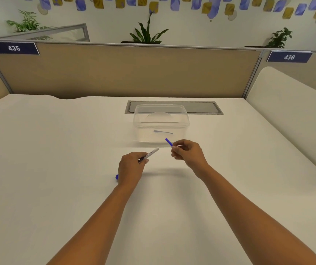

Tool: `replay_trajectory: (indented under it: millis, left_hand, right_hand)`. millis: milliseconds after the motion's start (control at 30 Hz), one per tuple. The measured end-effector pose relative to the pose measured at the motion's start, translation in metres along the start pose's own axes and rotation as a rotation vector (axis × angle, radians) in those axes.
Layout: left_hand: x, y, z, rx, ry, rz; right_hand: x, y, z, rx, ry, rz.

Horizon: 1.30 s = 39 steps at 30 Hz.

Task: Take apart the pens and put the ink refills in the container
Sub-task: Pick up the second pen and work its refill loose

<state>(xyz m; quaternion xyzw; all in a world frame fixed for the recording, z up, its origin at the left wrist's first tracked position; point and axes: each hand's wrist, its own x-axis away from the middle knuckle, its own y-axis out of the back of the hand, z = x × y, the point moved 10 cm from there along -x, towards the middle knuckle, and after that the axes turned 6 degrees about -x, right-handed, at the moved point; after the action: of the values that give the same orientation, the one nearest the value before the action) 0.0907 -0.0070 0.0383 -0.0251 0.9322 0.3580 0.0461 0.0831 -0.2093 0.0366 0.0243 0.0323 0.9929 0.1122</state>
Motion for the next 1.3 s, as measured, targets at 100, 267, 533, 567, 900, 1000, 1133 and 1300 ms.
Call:
replay_trajectory:
  millis: [100, 267, 533, 567, 900, 1000, 1133, 1300]
  left_hand:
    - [0.001, 0.000, -0.001, 0.007, -0.001, -0.002]
    - [0.001, 0.000, -0.004, 0.002, -0.009, -0.001]
    - [0.002, 0.000, -0.003, -0.009, -0.011, 0.002]
    - [0.002, 0.000, -0.003, -0.014, -0.013, 0.003]
    - [0.003, 0.001, -0.003, -0.046, -0.030, 0.005]
    - [0.003, 0.001, -0.003, -0.051, -0.034, 0.003]
    - [0.004, 0.001, -0.005, -0.052, -0.040, -0.002]
    - [0.003, 0.002, -0.005, -0.065, -0.047, -0.005]
  right_hand:
    - [0.001, -0.004, 0.013, 0.096, 0.082, -0.006]
    - [0.002, -0.007, 0.020, 0.158, 0.150, -0.021]
    - [0.003, -0.010, 0.023, 0.243, 0.184, 0.010]
    - [0.003, -0.010, 0.024, 0.268, 0.193, 0.013]
    - [0.004, -0.016, 0.037, 0.438, 0.319, 0.046]
    - [0.004, -0.016, 0.036, 0.429, 0.316, 0.043]
    - [0.003, -0.016, 0.034, 0.426, 0.310, 0.033]
    - [0.004, -0.020, 0.037, 0.458, 0.323, 0.087]
